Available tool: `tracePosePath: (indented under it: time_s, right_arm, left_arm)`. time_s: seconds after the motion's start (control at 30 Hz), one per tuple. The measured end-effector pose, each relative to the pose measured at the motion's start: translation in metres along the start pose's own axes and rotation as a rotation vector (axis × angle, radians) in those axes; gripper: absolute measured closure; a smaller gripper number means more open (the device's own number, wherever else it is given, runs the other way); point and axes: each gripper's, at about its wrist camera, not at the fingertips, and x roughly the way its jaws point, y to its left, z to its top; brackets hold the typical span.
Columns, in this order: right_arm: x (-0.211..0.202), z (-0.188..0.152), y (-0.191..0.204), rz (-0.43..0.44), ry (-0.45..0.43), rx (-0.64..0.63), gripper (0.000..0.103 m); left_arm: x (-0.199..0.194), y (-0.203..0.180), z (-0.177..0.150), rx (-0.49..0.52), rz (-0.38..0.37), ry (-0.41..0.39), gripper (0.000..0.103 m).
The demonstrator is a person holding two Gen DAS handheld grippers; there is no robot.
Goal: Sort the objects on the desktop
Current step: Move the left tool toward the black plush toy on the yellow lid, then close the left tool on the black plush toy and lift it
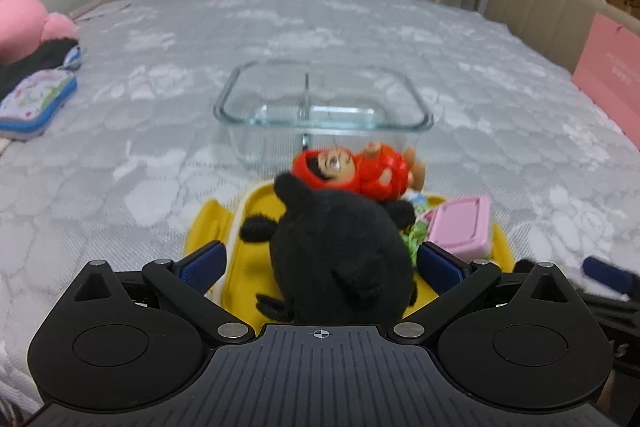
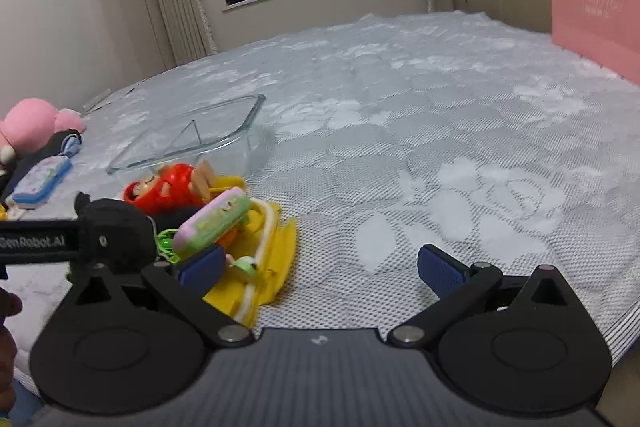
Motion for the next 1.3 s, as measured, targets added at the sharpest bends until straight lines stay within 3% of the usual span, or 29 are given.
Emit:
tracePosePath:
  time_s: [0.27,0.47,0.67,0.8,1.0,1.03,1.1,1.3]
  right_arm:
    - [-0.003,0.000,-0.002,0.071,-0.013,0.016,0.000]
    - [-0.010,-0.001,-0.005,0.146,-0.055,0.047,0.000]
    - [-0.015,-0.001,-0.008,0.066,-0.108,0.052,0.000]
    - [-0.009,-0.001,-0.014,0.073,-0.085,0.088,0.000]
    - [-0.005,-0.005,-0.012,0.095,-0.050,0.089,0.000]
    - [-0.005,-0.006,-0.010,0.102,-0.047,0.087,0.000]
    - [-0.006,-0.007,-0.008,0.115,-0.043,0.082,0.000]
    - [-0.007,-0.008,-0.006,0.121,-0.040,0.077,0.000]
  left_arm:
    - [0.021,0.015,-0.004,-0.094,-0.057,0.078,0.000]
    - [0.026,-0.003,-0.013,0.017,0.020,0.069,0.000]
    - [0.026,0.000,-0.012,0.011,0.009,0.073,0.000]
    - [0.025,-0.003,-0.011,0.015,0.014,0.072,0.000]
    - [0.007,0.008,-0.004,-0.057,-0.079,0.011,0.000]
    - [0.007,0.010,-0.002,-0.056,-0.085,0.015,0.002]
    - [0.009,0.013,0.000,-0.058,-0.102,0.031,0.031]
    - [0.001,0.021,0.009,-0.063,-0.157,0.014,0.033]
